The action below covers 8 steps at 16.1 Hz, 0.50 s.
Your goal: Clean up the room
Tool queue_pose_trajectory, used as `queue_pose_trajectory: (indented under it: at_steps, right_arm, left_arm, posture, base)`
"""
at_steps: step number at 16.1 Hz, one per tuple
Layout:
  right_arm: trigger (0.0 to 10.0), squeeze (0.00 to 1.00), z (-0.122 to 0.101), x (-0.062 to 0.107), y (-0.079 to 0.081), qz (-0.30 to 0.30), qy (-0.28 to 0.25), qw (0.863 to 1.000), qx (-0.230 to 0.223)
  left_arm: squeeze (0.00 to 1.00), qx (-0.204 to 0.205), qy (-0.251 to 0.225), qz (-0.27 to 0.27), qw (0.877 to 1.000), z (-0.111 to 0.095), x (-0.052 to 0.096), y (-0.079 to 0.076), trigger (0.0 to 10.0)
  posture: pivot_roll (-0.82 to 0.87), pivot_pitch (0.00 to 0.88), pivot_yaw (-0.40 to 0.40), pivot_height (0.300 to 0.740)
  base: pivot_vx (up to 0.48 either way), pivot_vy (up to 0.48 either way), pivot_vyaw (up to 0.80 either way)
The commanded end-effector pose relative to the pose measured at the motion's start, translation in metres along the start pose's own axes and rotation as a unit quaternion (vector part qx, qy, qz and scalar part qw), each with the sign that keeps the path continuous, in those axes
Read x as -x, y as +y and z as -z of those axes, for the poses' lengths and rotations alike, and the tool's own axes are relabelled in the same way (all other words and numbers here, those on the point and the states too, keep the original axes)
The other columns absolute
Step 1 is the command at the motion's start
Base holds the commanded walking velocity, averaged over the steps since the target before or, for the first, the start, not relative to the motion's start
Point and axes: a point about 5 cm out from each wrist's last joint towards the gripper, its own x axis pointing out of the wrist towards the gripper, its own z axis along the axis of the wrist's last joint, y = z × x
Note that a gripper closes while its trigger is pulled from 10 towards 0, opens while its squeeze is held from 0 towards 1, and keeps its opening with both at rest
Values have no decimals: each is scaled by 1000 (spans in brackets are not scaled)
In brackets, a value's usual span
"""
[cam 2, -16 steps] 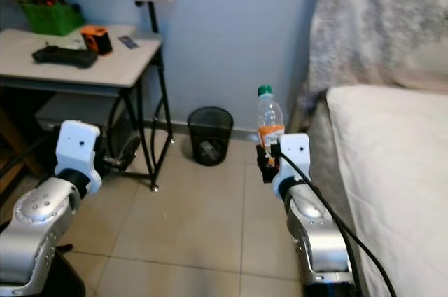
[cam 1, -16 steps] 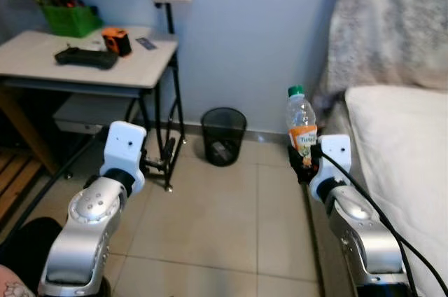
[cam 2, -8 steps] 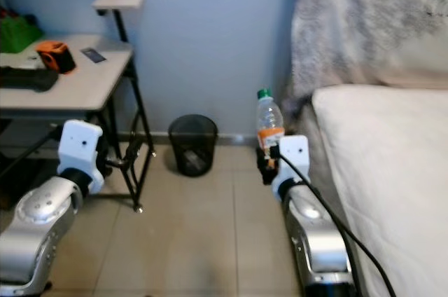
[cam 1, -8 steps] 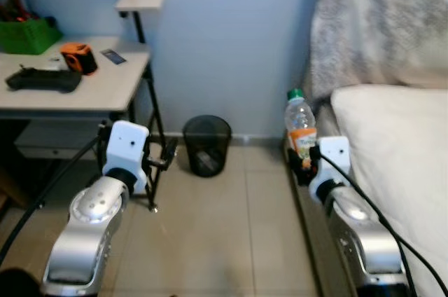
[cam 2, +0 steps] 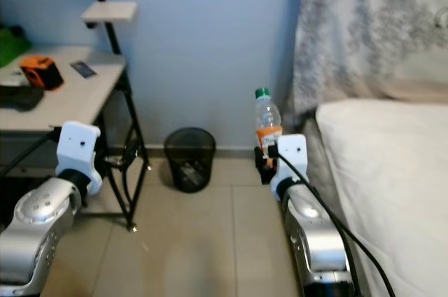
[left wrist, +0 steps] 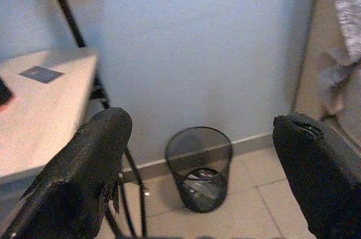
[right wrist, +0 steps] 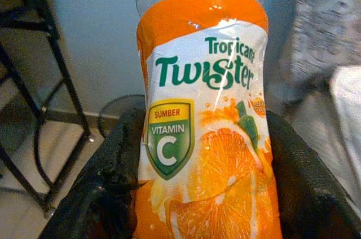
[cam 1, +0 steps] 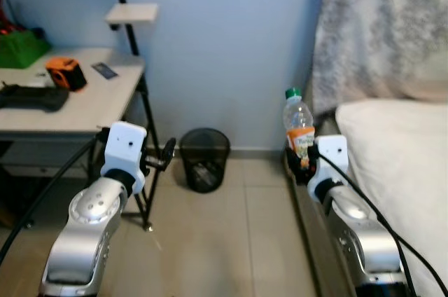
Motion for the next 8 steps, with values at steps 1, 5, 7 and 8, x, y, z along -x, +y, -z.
queue_pose_trajectory:
  at_steps: [1, 5, 7, 8]
  right_arm:
    - [10000, 0, -6, -2, 7, -12, -11, 1000, 0]
    - [10000, 0, -7, -2, 8, -13, -12, 1000, -1]
    - [10000, 0, -7, -2, 9, -14, -12, 1000, 0]
    - [10000, 0, -6, -2, 9, -14, -11, 1000, 0]
  left_arm:
    - [0, -5, 0, -5, 1000, -1, 1, 4, 10000]
    - [0, -7, -1, -1, 1000, -1, 1, 2, 10000]
    - [0, -6, -2, 2, 1000, -1, 0, 1, 10000]
    - [0, -7, -3, 2, 1000, -1, 0, 1, 10000]
  posture:
    - [-91, 0, -2, 740]
    - [-92, 0, -8, 740]
    - [-87, 0, -12, 740]
    - [-87, 0, -12, 740]
  base:
    - [386, 0, 0]
    - [382, 0, 0]
    - [382, 0, 0]
    - [379, 0, 0]
